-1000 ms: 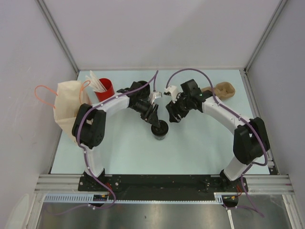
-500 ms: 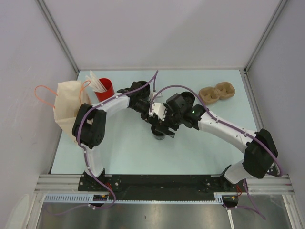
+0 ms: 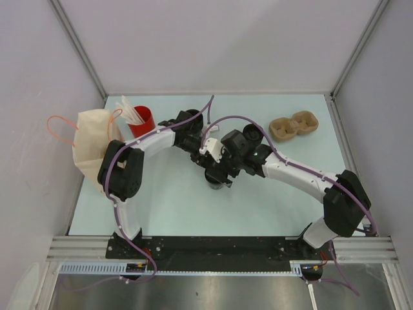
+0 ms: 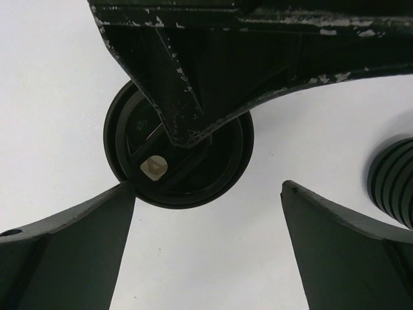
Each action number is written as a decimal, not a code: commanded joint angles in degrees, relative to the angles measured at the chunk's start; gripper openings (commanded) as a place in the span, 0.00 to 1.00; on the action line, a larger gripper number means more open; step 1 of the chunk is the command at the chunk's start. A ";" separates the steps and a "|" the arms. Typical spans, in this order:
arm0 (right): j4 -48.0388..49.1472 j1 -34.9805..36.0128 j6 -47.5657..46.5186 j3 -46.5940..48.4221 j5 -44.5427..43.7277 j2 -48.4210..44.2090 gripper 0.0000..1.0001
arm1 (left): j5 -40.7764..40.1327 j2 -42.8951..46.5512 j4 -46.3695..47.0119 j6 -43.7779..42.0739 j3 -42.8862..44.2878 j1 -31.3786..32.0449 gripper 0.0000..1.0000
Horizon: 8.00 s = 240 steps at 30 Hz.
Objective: Pack the takeout coffee
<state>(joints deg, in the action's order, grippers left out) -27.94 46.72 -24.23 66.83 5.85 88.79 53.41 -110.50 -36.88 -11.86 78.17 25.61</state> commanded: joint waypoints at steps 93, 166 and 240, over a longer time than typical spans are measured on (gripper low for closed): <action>4.65 -8.66 2.26 2.25 14.01 -7.58 1.00 | -7.97 -3.58 -4.42 -6.77 4.35 0.50 0.66; -16.18 -0.84 -30.27 11.31 19.55 4.81 0.48 | -11.22 44.76 -16.47 -6.69 4.62 -42.30 0.99; -17.94 -22.37 -21.47 0.41 28.34 -21.91 0.00 | -37.06 47.39 -23.15 -13.19 7.88 -42.74 0.99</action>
<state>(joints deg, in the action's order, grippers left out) -48.23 24.73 -46.48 68.23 32.51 68.84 19.14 -63.86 -61.91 -24.58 87.59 -16.78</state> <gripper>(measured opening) 0.082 0.994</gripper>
